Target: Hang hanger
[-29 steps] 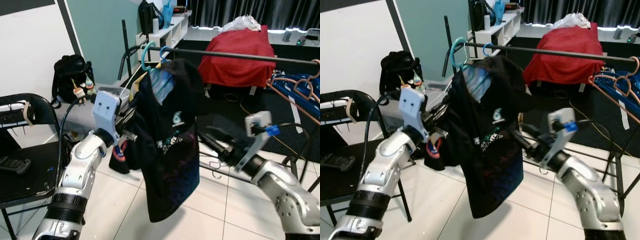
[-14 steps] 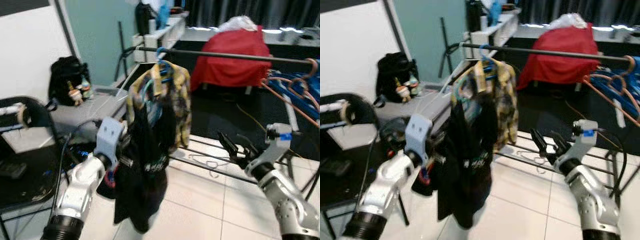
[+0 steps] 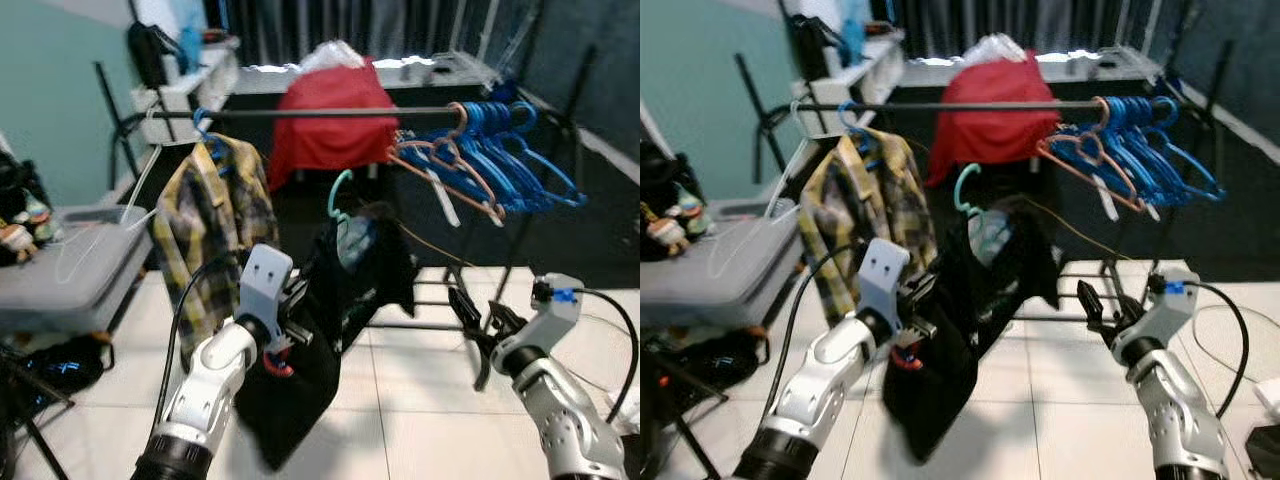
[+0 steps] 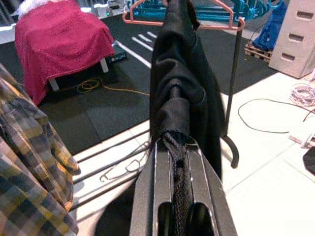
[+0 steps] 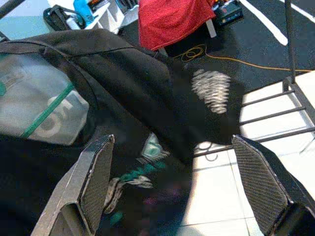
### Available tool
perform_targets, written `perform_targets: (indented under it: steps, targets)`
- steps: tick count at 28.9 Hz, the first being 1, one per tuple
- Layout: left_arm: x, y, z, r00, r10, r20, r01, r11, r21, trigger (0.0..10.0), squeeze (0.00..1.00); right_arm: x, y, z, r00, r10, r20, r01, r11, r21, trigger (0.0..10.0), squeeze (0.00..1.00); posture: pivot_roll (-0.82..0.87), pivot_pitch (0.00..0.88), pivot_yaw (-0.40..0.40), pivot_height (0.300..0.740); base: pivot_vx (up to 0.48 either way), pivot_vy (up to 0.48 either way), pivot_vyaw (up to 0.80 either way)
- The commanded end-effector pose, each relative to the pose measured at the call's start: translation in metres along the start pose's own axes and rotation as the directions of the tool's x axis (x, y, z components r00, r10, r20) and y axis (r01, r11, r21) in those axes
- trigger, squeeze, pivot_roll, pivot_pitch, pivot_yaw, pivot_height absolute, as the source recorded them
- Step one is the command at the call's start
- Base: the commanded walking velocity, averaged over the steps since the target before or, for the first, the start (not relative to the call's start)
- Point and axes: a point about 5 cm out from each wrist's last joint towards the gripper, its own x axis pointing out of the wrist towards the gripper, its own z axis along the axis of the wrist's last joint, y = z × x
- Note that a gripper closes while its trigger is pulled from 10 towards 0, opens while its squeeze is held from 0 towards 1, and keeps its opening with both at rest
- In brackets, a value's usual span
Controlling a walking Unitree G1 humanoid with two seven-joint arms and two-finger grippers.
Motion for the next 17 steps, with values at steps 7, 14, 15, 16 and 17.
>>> perform_targets:
  steps: [7, 14, 15, 16, 17]
  targets:
    - [0.014, 0.006, 0.018, 0.995, 0.096, 0.034, -0.096, 0.995, -0.018, 10.0, 0.0, 0.006, 0.009, -0.001, 0.999, 0.033, 0.017, -0.033, 0.999, -0.024, 10.0, 0.0, -0.15, 0.0, 0.049, 0.74, 0.48, 0.0, 0.0]
    - [0.029, -0.011, 0.033, 0.996, 0.054, 0.07, -0.053, 0.998, -0.021, 10.0, 0.0, 0.005, 0.008, -0.001, 0.998, 0.044, 0.042, -0.044, 0.999, -0.01, 10.0, 0.0, -0.17, 0.0, 0.059, 0.74, 0.48, 0.0, 0.0]
    - [0.029, -0.012, 0.034, 0.996, 0.056, 0.073, -0.055, 0.998, -0.018, 10.0, 0.0, 0.004, 0.008, -0.002, 0.998, 0.046, 0.045, -0.046, 0.999, -0.011, 10.0, 0.0, -0.17, 0.0, 0.061, 0.74, 0.48, 0.0, 0.0]
    - [0.029, -0.012, 0.035, 0.995, 0.058, 0.075, -0.057, 0.998, -0.016, 10.0, 0.0, 0.003, 0.008, -0.002, 0.998, 0.047, 0.047, -0.047, 0.999, -0.011, 10.0, 0.0, -0.17, 0.0, 0.061, 0.74, 0.48, 0.0, 0.0]
    - [0.031, -0.011, 0.035, 0.995, 0.073, 0.07, -0.073, 0.997, -0.01, 10.0, 0.0, 0.003, 0.008, -0.002, 0.998, 0.047, 0.048, -0.046, 0.999, -0.011, 10.0, 0.0, -0.17, 0.0, 0.062, 0.74, 0.48, 0.0, 0.0]
